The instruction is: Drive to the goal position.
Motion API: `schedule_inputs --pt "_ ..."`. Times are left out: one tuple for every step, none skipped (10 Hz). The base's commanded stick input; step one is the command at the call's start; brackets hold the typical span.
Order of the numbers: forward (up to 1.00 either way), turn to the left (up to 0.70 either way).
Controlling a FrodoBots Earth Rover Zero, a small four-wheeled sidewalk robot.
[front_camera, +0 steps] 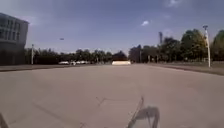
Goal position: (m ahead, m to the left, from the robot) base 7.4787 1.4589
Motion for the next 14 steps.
schedule_inputs --pt "1.00 0.01" --pt "1.00 0.01" --pt "1.00 0.01" --pt "1.00 0.01" --pt "1.00 0.01" --pt "1.00 0.01" --pt "1.00 0.01" --pt "1.00 0.01" --pt "1.00 -0.04" --pt "1.00 -0.10" --pt "1.00 -0.17" --pt "1.00 -0.18" --pt "1.00 -0.17" --pt "1.00 -0.18"
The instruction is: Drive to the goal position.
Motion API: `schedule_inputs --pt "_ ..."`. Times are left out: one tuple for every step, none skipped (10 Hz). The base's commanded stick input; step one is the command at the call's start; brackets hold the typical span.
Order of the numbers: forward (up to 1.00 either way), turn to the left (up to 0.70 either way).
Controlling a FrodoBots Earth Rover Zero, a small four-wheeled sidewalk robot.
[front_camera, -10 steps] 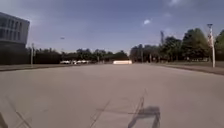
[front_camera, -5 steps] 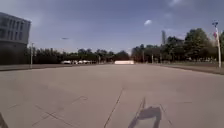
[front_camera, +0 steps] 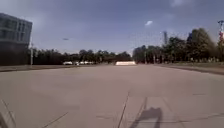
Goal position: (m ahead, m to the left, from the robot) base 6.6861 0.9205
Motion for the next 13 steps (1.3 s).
schedule_inputs --pt "1.00 -0.18" --pt "1.00 -0.18" --pt "1.00 -0.18" --pt "1.00 -0.18" --pt "1.00 -0.19" --pt "1.00 -0.17" --pt "1.00 -0.13" --pt "1.00 -0.11" --pt "1.00 -0.10" --pt "1.00 -0.10" --pt "1.00 -0.10" --pt "1.00 -0.10" --pt "1.00 -0.10"
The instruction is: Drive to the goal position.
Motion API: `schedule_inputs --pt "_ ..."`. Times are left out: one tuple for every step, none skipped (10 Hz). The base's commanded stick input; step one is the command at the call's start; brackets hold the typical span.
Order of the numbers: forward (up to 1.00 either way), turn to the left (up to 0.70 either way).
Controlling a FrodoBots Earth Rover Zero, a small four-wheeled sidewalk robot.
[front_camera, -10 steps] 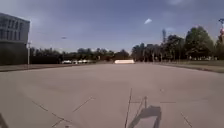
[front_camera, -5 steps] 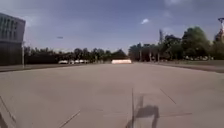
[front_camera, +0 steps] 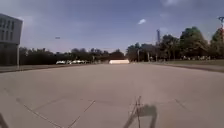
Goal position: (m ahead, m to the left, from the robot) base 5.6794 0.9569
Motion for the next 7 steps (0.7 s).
schedule_inputs --pt "1.00 -0.10" --pt "1.00 -0.10" --pt "1.00 -0.10" --pt "1.00 -0.09" --pt "1.00 -0.10" --pt "1.00 -0.10" --pt "1.00 -0.10"
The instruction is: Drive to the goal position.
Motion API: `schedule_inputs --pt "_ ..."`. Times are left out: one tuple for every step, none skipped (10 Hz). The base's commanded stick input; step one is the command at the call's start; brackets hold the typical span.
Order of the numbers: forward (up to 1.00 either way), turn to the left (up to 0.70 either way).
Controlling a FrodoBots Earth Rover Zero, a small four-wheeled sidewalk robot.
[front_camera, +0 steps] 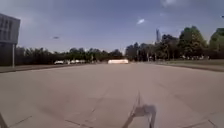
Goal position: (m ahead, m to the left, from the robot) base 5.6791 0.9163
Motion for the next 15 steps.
schedule_inputs --pt "1.00 -0.09" --pt "1.00 -0.08" --pt "1.00 -0.08" --pt "1.00 -0.06" --pt "1.00 -0.03" --pt "1.00 -0.02" --pt "1.00 -0.01" --pt "1.00 -0.02" --pt "1.00 -0.02" --pt "1.00 -0.02" --pt "1.00 -0.15" --pt "1.00 -0.14" --pt "1.00 -0.14" --pt "1.00 -0.14" --pt "1.00 -0.14"
